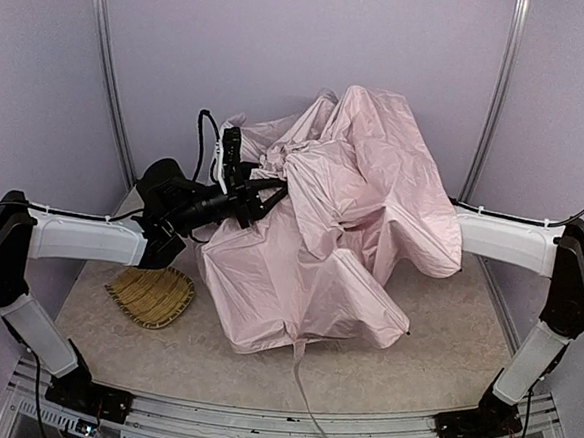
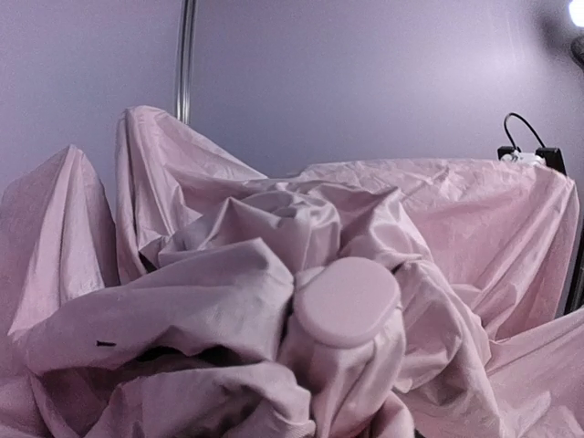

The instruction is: Put away the umbrella

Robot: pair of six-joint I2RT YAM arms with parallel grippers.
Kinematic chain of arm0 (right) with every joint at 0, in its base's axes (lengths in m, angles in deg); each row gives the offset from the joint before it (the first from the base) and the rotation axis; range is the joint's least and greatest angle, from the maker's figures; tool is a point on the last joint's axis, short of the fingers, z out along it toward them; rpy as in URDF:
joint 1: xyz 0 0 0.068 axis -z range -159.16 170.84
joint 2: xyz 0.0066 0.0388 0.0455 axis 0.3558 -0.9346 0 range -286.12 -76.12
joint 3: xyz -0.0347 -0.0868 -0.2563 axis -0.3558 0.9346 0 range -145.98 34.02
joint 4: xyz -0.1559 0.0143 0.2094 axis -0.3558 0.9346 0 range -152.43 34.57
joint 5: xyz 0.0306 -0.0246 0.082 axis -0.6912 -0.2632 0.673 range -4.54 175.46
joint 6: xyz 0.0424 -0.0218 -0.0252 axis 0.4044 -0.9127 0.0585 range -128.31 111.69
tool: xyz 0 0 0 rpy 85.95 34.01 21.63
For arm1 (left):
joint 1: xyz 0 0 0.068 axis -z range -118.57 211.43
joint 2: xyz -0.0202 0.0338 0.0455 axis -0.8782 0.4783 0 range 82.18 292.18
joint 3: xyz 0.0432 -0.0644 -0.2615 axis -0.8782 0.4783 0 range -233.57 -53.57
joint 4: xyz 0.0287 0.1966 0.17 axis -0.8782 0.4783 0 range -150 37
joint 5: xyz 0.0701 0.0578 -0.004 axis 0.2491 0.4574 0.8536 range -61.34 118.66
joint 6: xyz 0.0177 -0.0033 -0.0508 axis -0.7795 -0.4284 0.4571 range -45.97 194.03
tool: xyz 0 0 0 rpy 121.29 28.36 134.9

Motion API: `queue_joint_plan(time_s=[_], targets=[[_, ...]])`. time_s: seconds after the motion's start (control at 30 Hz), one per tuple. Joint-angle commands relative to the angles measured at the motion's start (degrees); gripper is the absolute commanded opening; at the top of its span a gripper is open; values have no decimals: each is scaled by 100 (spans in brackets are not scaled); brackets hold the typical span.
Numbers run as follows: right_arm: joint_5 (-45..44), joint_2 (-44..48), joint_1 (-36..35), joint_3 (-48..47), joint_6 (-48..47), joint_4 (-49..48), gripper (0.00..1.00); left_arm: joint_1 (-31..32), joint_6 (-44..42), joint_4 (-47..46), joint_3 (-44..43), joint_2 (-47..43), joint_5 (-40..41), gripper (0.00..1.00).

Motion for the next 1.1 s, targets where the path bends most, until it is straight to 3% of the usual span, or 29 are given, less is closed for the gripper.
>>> queue_joint_plan(time_s=[0.0,0.13,0.17,0.2,0.4,0.57,0.77,0.9,1.07], targets=[[-255,188,-280,203,-29,-121,49,-1,163,-103,5,-276,-199,28],[-962,567,-95,737,54,-91,82,-345,361,-170,311,-588,-393,14],[-1171,675,-14,852,150,-58,97,-430,346,-168,405,-688,-490,12],[-1253,798,81,951,220,6,100,-567,335,-175,482,-785,-594,10],[-1162,1932,998,1806,408,378,100,-1211,151,-125,947,-1549,-952,4],[-1071,3177,1777,2345,375,727,100,-1602,-295,470,1099,-2036,-1304,3],[170,3933,2213,1695,514,1513,100,-1615,-708,1034,1121,-2267,-1773,3],[925,3465,1732,1479,1182,1114,100,-1200,-691,797,1066,-2123,-1806,3],[450,2506,-39,1262,638,444,100,-443,-684,496,750,-1581,-1868,3]])
